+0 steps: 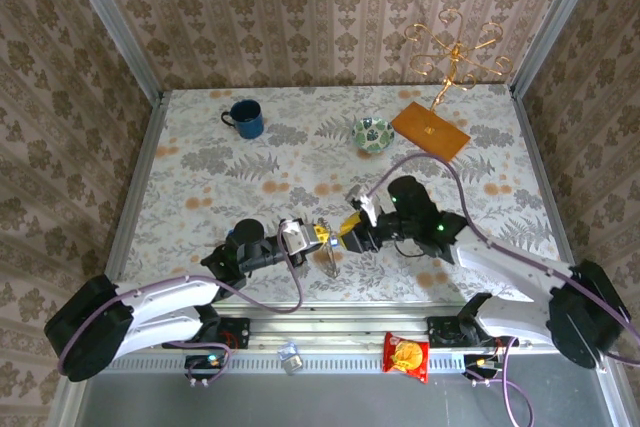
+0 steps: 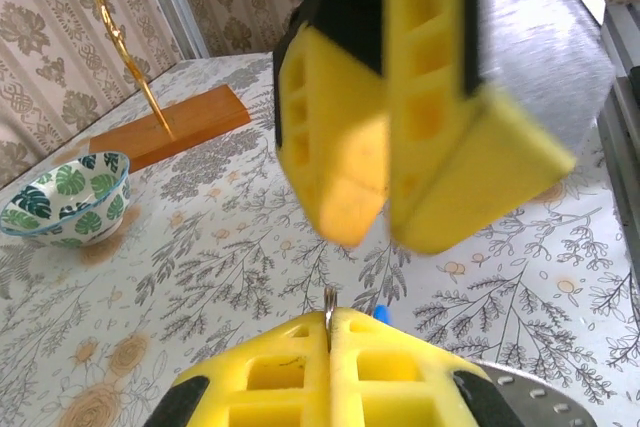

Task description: Put the keys on the keyring

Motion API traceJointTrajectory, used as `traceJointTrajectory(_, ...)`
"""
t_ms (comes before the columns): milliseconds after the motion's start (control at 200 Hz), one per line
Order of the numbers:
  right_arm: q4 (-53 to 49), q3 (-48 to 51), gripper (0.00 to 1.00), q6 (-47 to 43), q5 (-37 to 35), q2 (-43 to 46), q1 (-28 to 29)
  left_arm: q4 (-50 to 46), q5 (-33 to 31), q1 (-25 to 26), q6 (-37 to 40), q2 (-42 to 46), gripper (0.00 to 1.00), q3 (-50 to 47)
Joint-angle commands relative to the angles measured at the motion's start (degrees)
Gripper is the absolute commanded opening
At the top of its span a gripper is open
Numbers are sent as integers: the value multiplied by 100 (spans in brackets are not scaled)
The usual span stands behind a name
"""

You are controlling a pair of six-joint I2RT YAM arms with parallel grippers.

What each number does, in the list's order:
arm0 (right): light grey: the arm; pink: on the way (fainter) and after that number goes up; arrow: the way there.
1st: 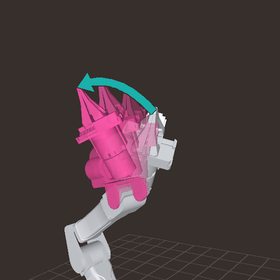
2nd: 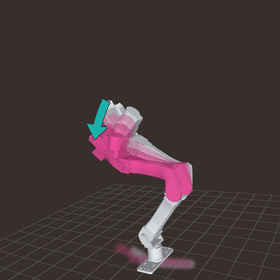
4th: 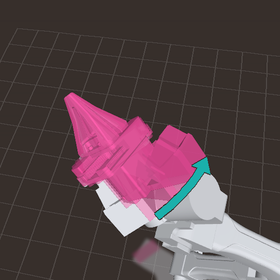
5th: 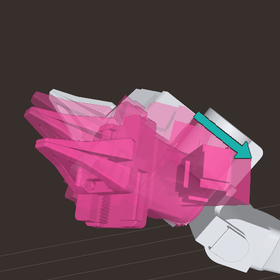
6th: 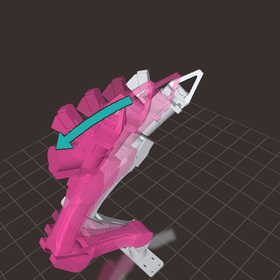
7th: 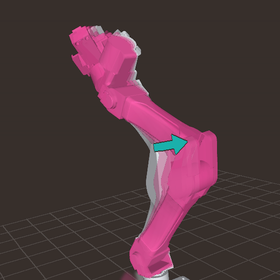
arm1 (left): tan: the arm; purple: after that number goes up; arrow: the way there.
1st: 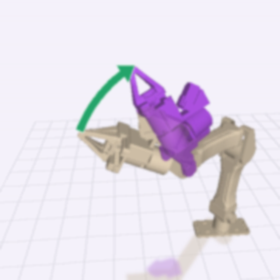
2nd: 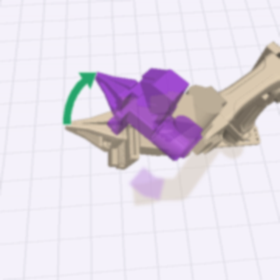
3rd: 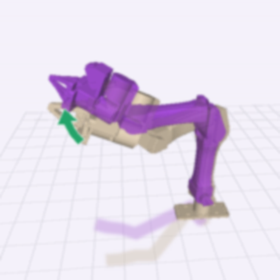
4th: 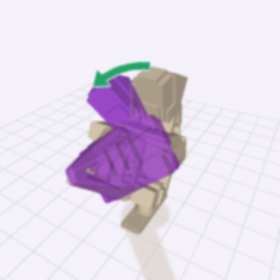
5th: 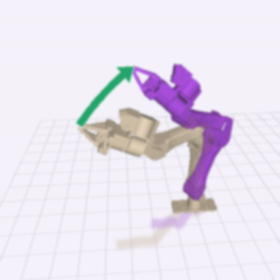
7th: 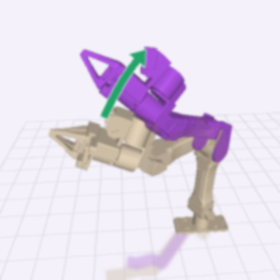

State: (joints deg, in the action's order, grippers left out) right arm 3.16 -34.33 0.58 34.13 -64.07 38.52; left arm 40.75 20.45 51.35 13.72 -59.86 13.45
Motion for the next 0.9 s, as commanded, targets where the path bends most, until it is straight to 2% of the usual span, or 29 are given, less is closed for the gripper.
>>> traceJointTrajectory(0, 1065, 432, 39, -1669, -29, 331, 49, 444, 264, 40, -241, -69, 0, -53)
traceJointTrajectory(130, 409, 112, 37, -2231, -37, 142, 48, 580, 310, 35, -299, -144, 0, -71)
traceJointTrajectory(270, 857, 189, 33, -2213, -264, -139, 50, 688, 372, 35, -282, -224, 0, -71)
traceJointTrajectory(440, 1199, 104, 27, -2106, -154, -468, 50, 645, 434, 31, -282, -189, 0, -62)
traceJointTrajectory(790, 1131, -63, 24, -2123, 360, -630, 42, 666, 468, 32, -264, -202, 0, -62)
traceJointTrajectory(895, 974, -163, 18, -2187, 423, -709, 52, 680, 477, 25, -286, -185, 0, -62)
